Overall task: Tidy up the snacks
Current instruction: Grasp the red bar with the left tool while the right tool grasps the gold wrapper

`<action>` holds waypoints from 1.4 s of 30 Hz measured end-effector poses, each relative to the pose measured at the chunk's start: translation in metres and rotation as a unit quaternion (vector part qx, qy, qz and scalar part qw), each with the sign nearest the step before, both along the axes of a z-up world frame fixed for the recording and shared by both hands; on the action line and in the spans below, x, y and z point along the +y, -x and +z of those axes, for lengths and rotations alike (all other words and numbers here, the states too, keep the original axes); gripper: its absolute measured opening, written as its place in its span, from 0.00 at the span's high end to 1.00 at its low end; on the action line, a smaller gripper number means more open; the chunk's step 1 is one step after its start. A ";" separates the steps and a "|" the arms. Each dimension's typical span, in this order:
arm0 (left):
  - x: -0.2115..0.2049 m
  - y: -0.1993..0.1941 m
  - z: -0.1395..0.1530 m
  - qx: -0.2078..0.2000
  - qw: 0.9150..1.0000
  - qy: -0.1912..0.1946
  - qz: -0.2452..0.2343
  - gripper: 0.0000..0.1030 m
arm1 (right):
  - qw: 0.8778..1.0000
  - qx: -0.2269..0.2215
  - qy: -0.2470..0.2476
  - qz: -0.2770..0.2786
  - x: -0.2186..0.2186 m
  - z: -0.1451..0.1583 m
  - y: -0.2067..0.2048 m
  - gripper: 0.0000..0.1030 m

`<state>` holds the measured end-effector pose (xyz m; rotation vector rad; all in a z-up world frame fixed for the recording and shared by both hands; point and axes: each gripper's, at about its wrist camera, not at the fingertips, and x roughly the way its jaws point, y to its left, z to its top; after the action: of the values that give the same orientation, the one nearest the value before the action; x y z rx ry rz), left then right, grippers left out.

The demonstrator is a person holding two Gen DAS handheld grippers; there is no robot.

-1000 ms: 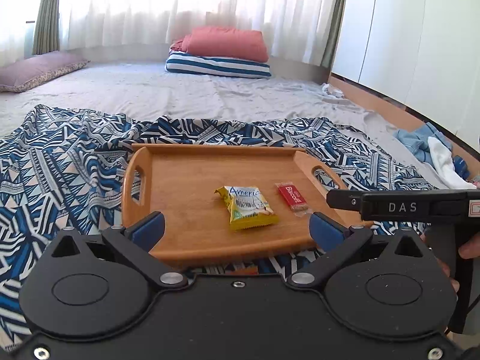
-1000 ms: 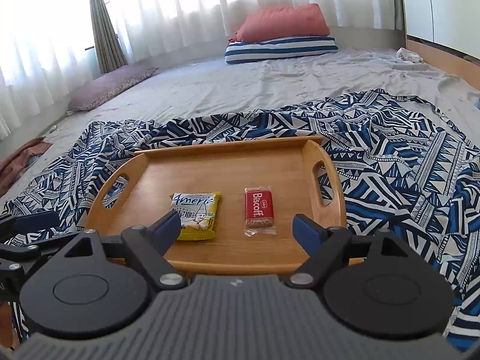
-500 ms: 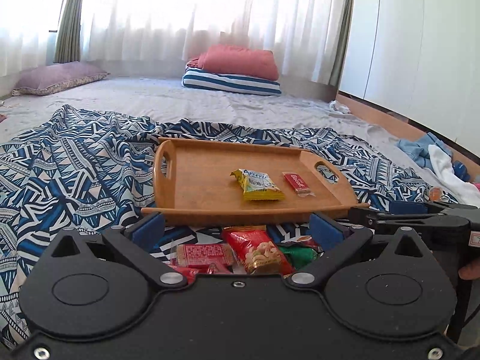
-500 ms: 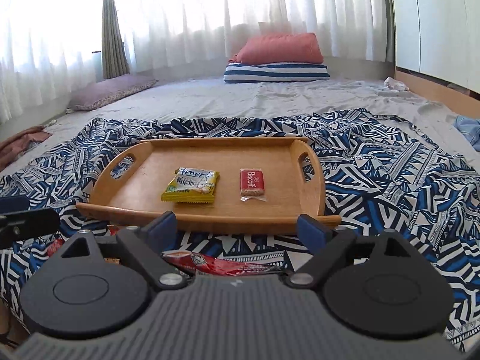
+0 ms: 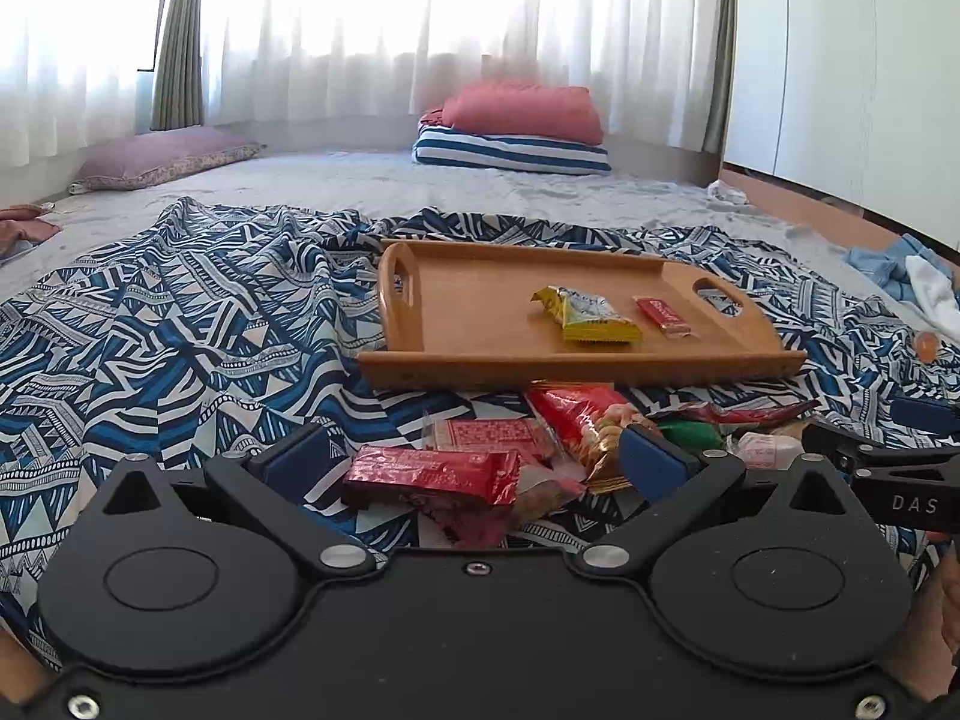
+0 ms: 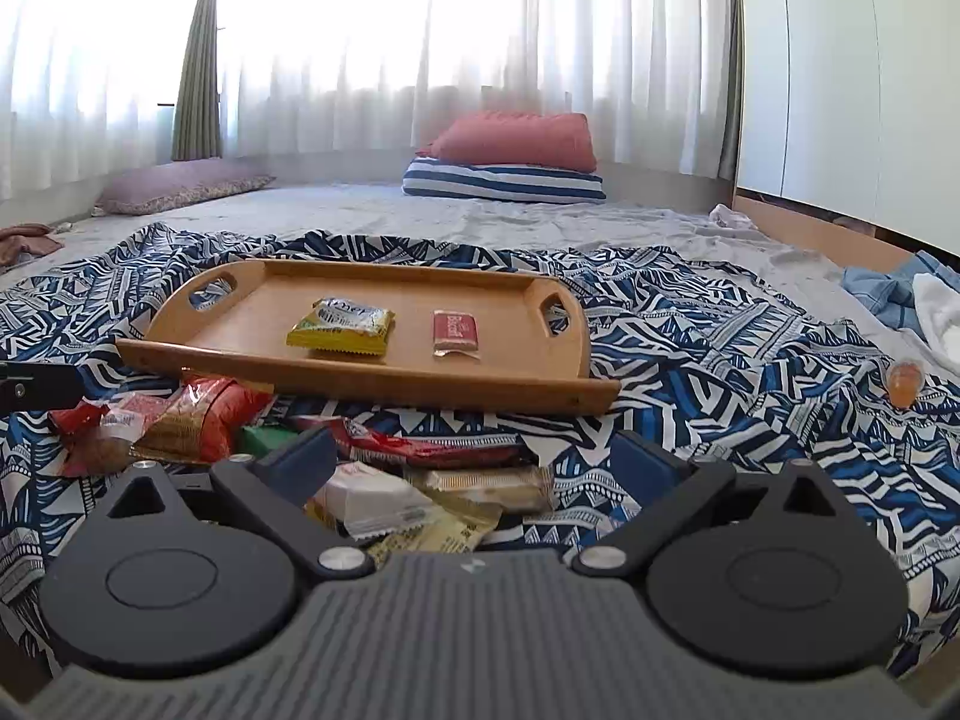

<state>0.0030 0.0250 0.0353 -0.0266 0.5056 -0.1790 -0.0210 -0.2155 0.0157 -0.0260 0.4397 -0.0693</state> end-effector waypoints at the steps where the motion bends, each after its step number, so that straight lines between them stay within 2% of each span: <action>1: 0.002 -0.002 -0.002 0.003 1.000 0.001 0.003 0.00 | 1.000 0.003 -0.001 -0.002 0.001 -0.004 0.002 0.00; 6: 0.013 -0.018 -0.011 0.015 1.000 0.008 0.020 0.00 | 1.000 0.015 0.004 -0.011 0.004 -0.015 0.006 0.00; 11: 0.020 -0.035 -0.019 0.035 0.999 0.001 0.025 0.00 | 0.999 0.025 0.033 -0.013 0.004 -0.019 0.008 0.00; 14: 0.022 -0.041 -0.025 0.043 0.999 -0.003 0.019 0.00 | 0.999 0.030 0.040 -0.011 0.004 -0.021 0.009 0.00; 21: 0.025 -0.049 -0.034 0.058 0.998 0.021 0.008 0.01 | 0.998 0.040 0.051 -0.008 0.009 -0.026 0.009 0.00; 27: 0.025 -0.051 -0.036 0.060 0.998 0.029 -0.002 0.02 | 0.998 0.048 0.037 -0.009 0.008 -0.027 0.006 0.00; 30: 0.024 -0.051 -0.037 0.067 0.997 0.043 -0.014 0.09 | 0.998 0.052 0.032 -0.009 0.009 -0.029 0.004 0.00; 33: 0.020 -0.047 -0.035 0.061 0.997 0.038 -0.021 0.17 | 0.998 0.054 0.029 -0.010 0.010 -0.030 0.002 0.00; 35: 0.018 -0.044 -0.034 0.057 0.997 0.038 -0.027 0.27 | 0.998 0.055 0.024 -0.010 0.010 -0.030 0.001 0.00; 38: 0.015 -0.039 -0.030 0.051 0.998 0.030 -0.033 0.33 | 0.998 0.057 0.019 -0.011 0.009 -0.030 0.000 0.00; 42: 0.014 -0.033 -0.026 0.053 0.997 0.028 -0.044 0.34 | 0.998 0.054 0.014 -0.009 0.009 -0.030 -0.001 0.04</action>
<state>0.0361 0.0386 0.0089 -0.0692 0.6085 -0.2783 -0.0204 -0.2063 -0.0145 -0.0528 0.5475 -0.0917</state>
